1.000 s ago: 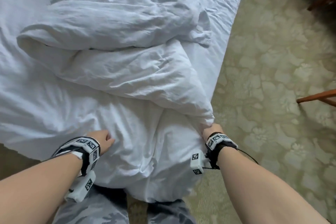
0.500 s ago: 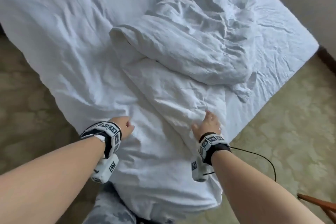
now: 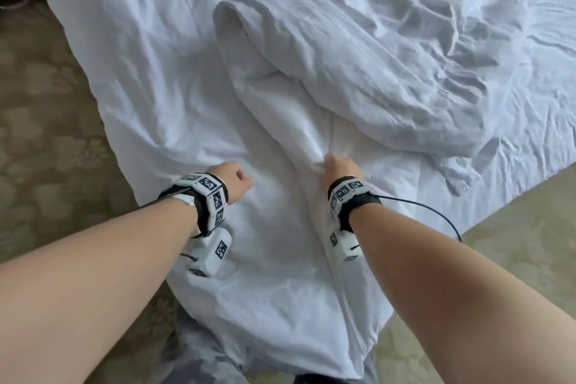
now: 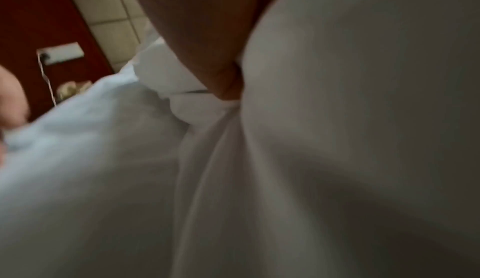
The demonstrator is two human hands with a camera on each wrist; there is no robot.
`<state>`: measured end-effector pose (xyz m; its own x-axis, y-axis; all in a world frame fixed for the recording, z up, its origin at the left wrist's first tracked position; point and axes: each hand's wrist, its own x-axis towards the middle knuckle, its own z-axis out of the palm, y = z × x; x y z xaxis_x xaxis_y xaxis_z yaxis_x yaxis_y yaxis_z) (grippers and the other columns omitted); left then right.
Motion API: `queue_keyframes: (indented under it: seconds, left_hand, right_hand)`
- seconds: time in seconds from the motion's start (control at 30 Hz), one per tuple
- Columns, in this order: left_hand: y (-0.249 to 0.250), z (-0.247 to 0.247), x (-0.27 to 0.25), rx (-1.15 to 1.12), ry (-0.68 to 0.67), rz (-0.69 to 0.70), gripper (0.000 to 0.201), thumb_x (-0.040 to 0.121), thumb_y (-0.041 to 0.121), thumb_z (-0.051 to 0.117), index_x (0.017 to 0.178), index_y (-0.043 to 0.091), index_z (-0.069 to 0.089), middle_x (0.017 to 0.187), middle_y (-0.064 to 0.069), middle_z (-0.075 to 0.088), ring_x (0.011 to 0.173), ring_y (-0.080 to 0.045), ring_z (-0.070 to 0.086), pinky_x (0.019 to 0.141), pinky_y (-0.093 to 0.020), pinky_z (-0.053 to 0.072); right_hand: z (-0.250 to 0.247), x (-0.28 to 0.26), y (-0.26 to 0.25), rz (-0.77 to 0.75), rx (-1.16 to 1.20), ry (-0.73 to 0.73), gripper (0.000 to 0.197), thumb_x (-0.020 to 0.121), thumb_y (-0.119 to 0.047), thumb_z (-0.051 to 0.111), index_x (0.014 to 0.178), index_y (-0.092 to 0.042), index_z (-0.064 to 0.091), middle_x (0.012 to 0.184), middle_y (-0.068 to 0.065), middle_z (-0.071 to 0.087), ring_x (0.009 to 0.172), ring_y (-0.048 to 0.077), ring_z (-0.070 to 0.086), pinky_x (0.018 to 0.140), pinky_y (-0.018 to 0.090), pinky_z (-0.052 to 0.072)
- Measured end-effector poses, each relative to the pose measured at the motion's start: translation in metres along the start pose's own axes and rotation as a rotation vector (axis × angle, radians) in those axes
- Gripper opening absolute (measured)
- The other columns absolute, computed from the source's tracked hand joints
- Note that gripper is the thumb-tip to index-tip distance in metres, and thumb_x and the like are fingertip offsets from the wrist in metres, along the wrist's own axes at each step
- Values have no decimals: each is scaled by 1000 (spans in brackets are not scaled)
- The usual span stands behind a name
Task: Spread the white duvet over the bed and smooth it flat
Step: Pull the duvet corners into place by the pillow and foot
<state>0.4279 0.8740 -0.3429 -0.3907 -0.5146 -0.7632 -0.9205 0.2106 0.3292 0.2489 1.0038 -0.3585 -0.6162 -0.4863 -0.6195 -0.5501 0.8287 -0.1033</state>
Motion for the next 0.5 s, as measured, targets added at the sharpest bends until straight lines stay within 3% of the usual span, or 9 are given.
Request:
queue_keyframes:
  seconds: [0.07, 0.13, 0.2, 0.27, 0.33, 0.4, 0.43, 0.47, 0.5]
  left_hand:
    - [25, 19, 6, -118, 42, -67, 50, 75, 63, 56, 104, 22, 54, 103, -17, 70, 91, -33, 68, 86, -41, 55]
    - [70, 37, 11, -331, 122, -107, 81, 65, 75, 57, 127, 25, 40, 107, -15, 67, 95, -33, 68, 87, -43, 56]
    - [132, 50, 16, -689, 221, -120, 89, 61, 74, 64, 129, 22, 37, 109, -11, 64, 89, -28, 67, 74, -38, 60]
    - [193, 63, 21, -869, 274, -114, 70, 63, 66, 69, 104, 12, 53, 100, -11, 65, 67, -18, 68, 47, -20, 54]
    - [249, 84, 14, -745, 235, -57, 36, 84, 45, 63, 67, 19, 45, 80, -10, 57, 37, -4, 55, 31, -9, 37]
    - [294, 120, -14, -533, 111, -17, 42, 95, 27, 50, 58, 22, 33, 69, -4, 44, 47, -5, 49, 42, -1, 39]
    - [312, 140, -31, -429, 44, 12, 43, 97, 23, 46, 57, 22, 30, 74, -8, 50, 61, -11, 53, 54, -2, 43]
    - [326, 159, -47, -275, -41, 37, 44, 98, 22, 43, 57, 22, 28, 88, -16, 57, 81, -21, 58, 74, -11, 48]
    - [339, 173, -68, -132, -112, 52, 44, 98, 23, 41, 57, 22, 27, 107, -18, 62, 99, -24, 60, 90, -23, 47]
  right_hand:
    - [-16, -1, 23, -57, 86, 23, 25, 83, -7, 45, 100, -15, 63, 92, 11, 65, 90, 31, 63, 69, 27, 45]
    - [-24, -3, 59, -90, 295, 67, 20, 83, -9, 47, 83, -16, 66, 67, 3, 56, 67, 22, 57, 55, 18, 39]
    - [-24, -2, 112, -103, 546, 34, 16, 79, -11, 50, 72, -13, 64, 54, -5, 48, 52, 12, 47, 45, 16, 35]
    - [-18, -1, 177, -68, 688, -29, 16, 75, -12, 50, 66, -11, 64, 49, -8, 46, 48, 9, 45, 45, 17, 34]
    - [-13, -1, 247, 20, 688, -62, 27, 79, -3, 49, 56, -15, 57, 45, -10, 46, 45, 9, 47, 40, 15, 33]
    - [-15, -13, 311, 96, 617, -113, 29, 82, -3, 51, 59, -22, 52, 59, -4, 55, 60, 17, 54, 46, 14, 40]
    - [-21, -19, 338, 119, 601, -156, 22, 82, -4, 54, 70, -24, 55, 72, 0, 61, 69, 19, 56, 54, 18, 44]
    - [-31, -24, 361, 153, 633, -166, 18, 82, -4, 56, 88, -21, 58, 89, 5, 65, 74, 21, 58, 59, 24, 47]
    - [-47, -29, 378, 189, 764, -166, 30, 83, -2, 56, 108, -19, 54, 103, 10, 64, 78, 22, 58, 59, 28, 48]
